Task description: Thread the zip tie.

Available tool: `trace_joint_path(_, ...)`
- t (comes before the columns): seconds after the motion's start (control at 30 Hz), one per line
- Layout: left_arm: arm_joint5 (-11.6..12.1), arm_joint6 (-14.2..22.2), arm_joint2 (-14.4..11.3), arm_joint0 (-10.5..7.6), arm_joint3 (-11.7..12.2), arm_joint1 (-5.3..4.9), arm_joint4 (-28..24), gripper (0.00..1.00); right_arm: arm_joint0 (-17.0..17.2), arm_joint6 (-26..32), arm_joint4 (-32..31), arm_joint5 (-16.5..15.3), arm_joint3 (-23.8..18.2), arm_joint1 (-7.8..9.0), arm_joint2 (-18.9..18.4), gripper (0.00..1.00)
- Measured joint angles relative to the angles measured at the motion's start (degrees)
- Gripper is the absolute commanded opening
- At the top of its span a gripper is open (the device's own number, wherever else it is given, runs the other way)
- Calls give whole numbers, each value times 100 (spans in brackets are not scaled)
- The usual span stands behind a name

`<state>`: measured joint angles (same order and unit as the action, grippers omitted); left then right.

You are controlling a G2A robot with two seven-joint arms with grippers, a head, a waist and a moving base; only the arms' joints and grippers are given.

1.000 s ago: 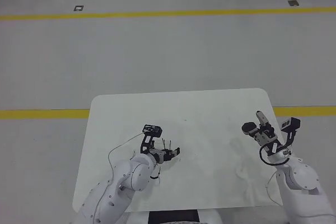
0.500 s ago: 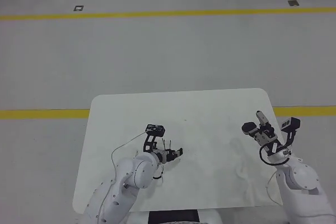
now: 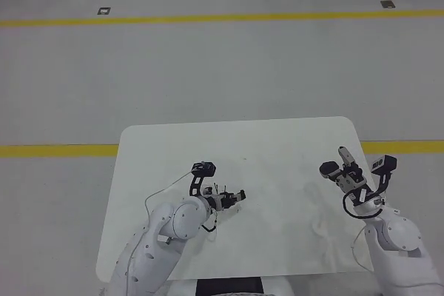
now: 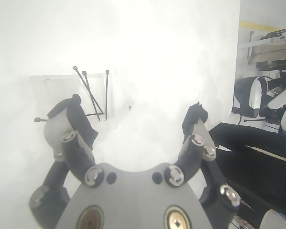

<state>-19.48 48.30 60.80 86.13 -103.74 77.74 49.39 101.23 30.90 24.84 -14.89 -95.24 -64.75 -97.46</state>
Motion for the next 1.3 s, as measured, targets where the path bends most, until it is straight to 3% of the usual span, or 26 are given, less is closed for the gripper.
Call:
trace_joint_path(0.03,0,-103,25,15,63,3,55,94,0,0,0,0,0,0,0,100)
trace_joint_path(0.07,0,-181,32,20,89,8,50,79,0,0,0,0,0,0,0,100)
trace_joint_path(0.1,0,-246,41,22,107,14,31,55,0,0,0,0,0,0,0,100)
trace_joint_path(0.13,0,-260,44,24,111,18,31,47,0,0,0,0,0,0,0,100)
trace_joint_path(0.27,0,-238,92,36,141,40,108,29,0,0,0,0,0,0,0,100)
trace_joint_path(0.43,0,-172,146,53,190,92,270,20,0,0,0,0,0,0,0,100)
trace_joint_path(0.5,0,-146,165,57,207,113,354,12,0,0,0,0,0,0,0,100)
trace_joint_path(0.63,0,-97,215,64,250,175,544,14,0,0,0,0,0,0,0,100)
trace_joint_path(0.9,0,87,291,-9,475,338,848,8,0,0,0,0,0,0,0,100)
trace_joint_path(1.3,0,249,404,-12,720,606,1380,21,0,0,0,0,0,0,0,100)
